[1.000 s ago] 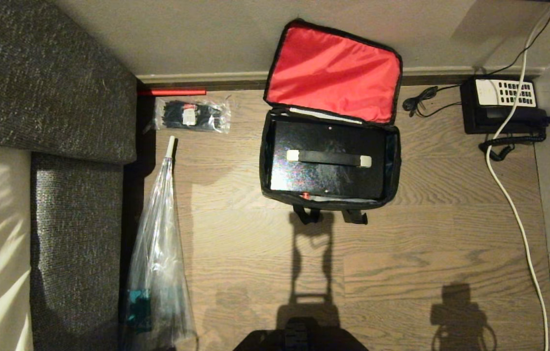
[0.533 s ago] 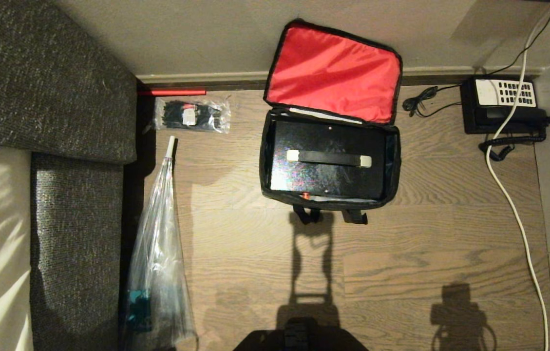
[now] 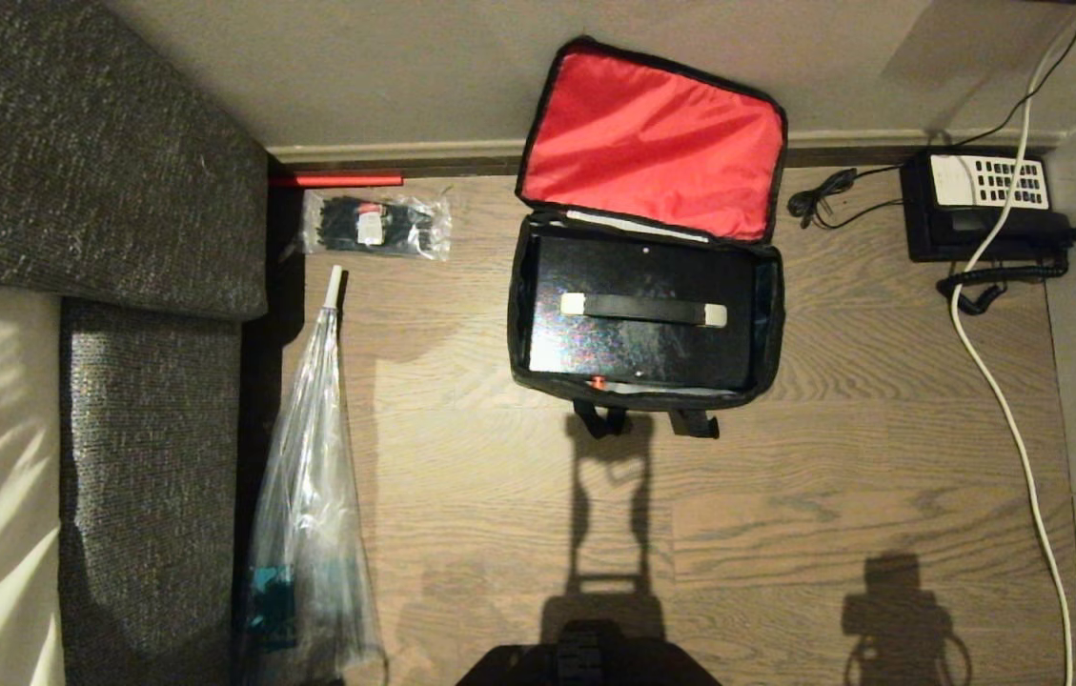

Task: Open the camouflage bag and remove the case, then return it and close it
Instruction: Grip the handle

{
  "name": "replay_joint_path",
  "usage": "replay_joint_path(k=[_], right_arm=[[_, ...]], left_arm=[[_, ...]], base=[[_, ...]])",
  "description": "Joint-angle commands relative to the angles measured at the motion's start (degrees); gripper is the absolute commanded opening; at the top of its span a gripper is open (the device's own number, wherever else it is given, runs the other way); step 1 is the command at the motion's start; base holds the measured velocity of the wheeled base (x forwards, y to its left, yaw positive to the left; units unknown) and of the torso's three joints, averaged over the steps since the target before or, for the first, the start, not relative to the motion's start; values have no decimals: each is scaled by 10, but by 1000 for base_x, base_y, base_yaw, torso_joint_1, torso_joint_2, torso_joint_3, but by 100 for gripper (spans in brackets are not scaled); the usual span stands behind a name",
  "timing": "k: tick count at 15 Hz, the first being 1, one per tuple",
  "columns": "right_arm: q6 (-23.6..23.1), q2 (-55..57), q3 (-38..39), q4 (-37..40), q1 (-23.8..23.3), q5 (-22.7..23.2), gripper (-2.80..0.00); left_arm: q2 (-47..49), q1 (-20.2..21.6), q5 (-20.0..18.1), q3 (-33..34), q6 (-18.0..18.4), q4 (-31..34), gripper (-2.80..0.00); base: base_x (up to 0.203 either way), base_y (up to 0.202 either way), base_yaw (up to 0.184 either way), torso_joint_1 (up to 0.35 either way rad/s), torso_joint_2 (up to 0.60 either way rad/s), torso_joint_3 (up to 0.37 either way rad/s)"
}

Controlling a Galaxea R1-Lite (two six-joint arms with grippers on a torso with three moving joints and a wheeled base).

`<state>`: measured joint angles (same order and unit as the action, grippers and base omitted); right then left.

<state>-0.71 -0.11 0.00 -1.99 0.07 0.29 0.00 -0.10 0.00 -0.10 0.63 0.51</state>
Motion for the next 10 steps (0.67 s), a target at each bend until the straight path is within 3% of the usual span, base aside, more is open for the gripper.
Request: replay_joint_path(k=[1,3,5,7,9,10], right_arm=[[2,-17,8,1,0,0,-280],[-6,-17,7,-6,0,0,-280],[-4,-17,-50,29,0,0,-280],[8,-17,-174,175,0,-4,-280],[30,-17,-284,383,0,-6,-280],[41,-17,-307,428,0,-7,-280]], left_arm=[[0,0,0,0,0,0,-280],[0,0,0,0,1,0,-280],[0,0,0,0,1,0,-280],[0,0,0,0,0,0,-280],[0,0,0,0,0,0,-280],[0,0,0,0,0,0,-280]], base=[[0,0,0,0,0,0],[0,0,0,0,0,0],[0,0,0,0,0,0],[0,0,0,0,0,0],[0,0,0,0,0,0],[0,0,0,0,0,0]])
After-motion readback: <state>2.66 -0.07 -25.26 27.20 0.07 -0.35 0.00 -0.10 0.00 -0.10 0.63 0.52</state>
